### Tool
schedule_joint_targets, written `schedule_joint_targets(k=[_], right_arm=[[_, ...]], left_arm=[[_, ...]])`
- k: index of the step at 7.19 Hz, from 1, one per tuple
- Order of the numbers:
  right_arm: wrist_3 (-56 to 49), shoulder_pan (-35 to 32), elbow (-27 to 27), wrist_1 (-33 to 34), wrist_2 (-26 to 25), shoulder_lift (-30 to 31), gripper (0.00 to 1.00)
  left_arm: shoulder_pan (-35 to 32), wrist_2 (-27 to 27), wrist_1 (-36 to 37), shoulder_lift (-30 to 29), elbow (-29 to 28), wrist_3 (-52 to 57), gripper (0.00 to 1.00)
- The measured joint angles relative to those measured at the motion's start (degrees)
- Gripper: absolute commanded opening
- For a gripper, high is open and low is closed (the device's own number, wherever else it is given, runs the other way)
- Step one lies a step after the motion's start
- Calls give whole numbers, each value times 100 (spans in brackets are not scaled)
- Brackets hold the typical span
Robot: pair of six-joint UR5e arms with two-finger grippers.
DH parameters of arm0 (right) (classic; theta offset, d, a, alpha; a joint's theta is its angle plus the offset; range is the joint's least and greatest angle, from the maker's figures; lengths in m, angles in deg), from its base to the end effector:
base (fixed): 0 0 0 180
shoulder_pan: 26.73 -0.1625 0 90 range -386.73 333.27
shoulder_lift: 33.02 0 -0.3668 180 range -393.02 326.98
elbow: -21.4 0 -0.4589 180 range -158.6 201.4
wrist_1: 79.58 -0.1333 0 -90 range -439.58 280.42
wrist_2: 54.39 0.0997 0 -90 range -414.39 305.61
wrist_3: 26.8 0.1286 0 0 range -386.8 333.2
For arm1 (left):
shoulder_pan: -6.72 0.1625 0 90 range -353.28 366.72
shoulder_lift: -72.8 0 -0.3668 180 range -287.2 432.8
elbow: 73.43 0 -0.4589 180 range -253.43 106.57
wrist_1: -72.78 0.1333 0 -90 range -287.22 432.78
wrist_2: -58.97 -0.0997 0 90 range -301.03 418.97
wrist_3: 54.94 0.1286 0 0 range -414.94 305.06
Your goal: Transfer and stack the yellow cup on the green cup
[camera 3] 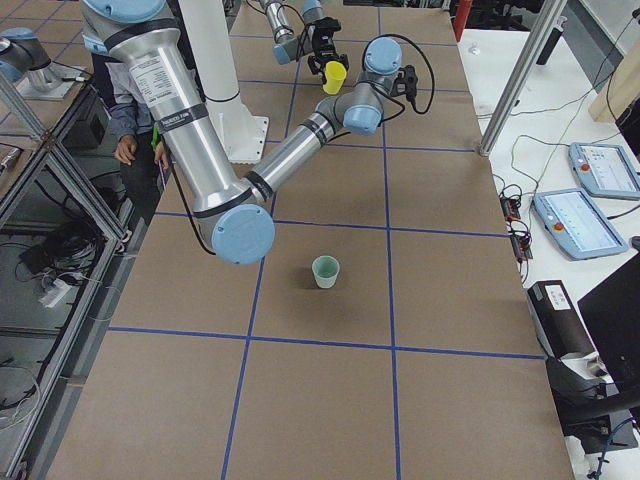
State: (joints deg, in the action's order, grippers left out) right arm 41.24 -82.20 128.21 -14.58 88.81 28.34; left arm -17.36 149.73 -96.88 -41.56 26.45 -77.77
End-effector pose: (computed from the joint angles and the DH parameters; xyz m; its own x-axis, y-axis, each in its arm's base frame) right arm -0.3172 -0.5145 0.0892 0.2005 -0.1038 0.9742 0.0099 0.9945 0.1039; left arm 0.5012 -0.3681 0.0952 0.2223 0.9101 -0.3498 0.4949 0.2038 0.8447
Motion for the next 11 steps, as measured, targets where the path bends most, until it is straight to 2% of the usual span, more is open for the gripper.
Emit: schedule_joint_targets(k=[2, 3, 7, 9, 11], right_arm=[[223, 673, 53, 1175, -643, -827, 100], [232, 915, 62, 1508, -858, -1043, 100], [-378, 1442, 115, 2297, -1328, -1291, 100], [-1039, 1527, 309, 2931, -1443, -1325, 100], [-1255, 1686, 450, 3272, -1516, -1328, 100]], left_arm=[[322, -567, -5, 9, -21, 17, 9], [385, -666, -5, 22, -29, 21, 10], [421, -711, -20, 45, -67, 263, 10], [422, -715, -33, 46, -79, 285, 10], [422, -717, -40, 46, -82, 287, 11]])
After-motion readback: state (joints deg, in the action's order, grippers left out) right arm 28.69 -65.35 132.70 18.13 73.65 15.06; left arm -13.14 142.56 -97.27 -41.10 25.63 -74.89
